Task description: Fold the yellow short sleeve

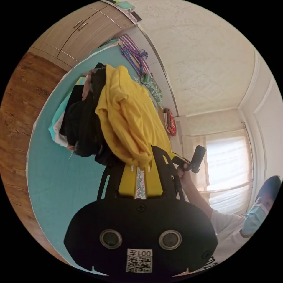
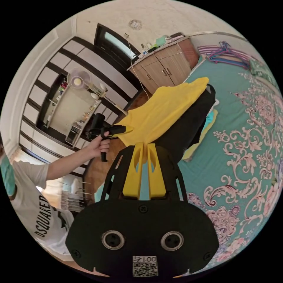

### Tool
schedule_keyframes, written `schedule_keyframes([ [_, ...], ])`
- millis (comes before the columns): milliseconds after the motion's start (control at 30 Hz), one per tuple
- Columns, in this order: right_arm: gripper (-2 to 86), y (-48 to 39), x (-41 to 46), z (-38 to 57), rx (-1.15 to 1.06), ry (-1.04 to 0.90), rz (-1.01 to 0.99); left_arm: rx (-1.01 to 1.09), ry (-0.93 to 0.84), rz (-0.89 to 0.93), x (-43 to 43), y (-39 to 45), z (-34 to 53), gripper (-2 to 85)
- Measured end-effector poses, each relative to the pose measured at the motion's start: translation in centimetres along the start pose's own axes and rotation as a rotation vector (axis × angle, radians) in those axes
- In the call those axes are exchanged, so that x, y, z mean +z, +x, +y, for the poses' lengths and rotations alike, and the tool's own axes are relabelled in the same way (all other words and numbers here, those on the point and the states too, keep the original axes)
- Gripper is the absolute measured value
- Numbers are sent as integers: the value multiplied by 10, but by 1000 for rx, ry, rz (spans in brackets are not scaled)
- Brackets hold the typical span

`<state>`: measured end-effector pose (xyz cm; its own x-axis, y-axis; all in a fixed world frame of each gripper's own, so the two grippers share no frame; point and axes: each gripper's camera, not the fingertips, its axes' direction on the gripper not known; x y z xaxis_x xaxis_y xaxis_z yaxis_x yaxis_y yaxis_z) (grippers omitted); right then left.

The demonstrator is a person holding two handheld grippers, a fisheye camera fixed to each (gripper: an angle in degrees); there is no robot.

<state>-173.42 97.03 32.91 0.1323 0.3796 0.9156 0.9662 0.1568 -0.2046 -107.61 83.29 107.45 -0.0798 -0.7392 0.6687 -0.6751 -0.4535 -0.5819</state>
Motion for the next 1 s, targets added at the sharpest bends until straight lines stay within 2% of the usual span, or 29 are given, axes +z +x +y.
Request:
schedule_keyframes([
  [133, 8, -49, 53, 36, -24, -46, 130, -103, 58, 108, 23, -44, 29, -13],
  [367, 5, -117, 92, 124, -19, 12, 96, -213, 184, 218, 54, -118, 98, -11],
  [467, 4, -188, 89, 196, -124, -10, 231, -200, 156, 129, 56, -139, 151, -10],
  [567, 3, -287, 81, 291, -239, -90, 460, -69, 52, -63, 52, -136, 224, -10],
  [633, 1, -374, 75, 373, -270, -201, 692, 99, -106, -340, 59, -115, 290, -10],
  [667, 1, -394, 74, 393, -256, -231, 749, 139, -145, -406, 63, -110, 306, -10],
  [733, 1, -469, 64, 470, -79, -320, 932, 300, -281, -592, 82, -87, 363, -10],
  [767, 1, -486, 62, 489, -29, -343, 948, 337, -304, -633, 88, -82, 375, -10],
  [833, 1, -542, 55, 565, 209, -431, 1023, 449, -324, -823, 114, -64, 410, -10],
  [933, 1, -604, 37, 642, 528, -419, 1088, 609, -360, -928, 161, -42, 432, -10],
  [1000, 2, -639, 17, 672, 678, -348, 1127, 675, -357, -901, 191, -27, 437, -10],
])
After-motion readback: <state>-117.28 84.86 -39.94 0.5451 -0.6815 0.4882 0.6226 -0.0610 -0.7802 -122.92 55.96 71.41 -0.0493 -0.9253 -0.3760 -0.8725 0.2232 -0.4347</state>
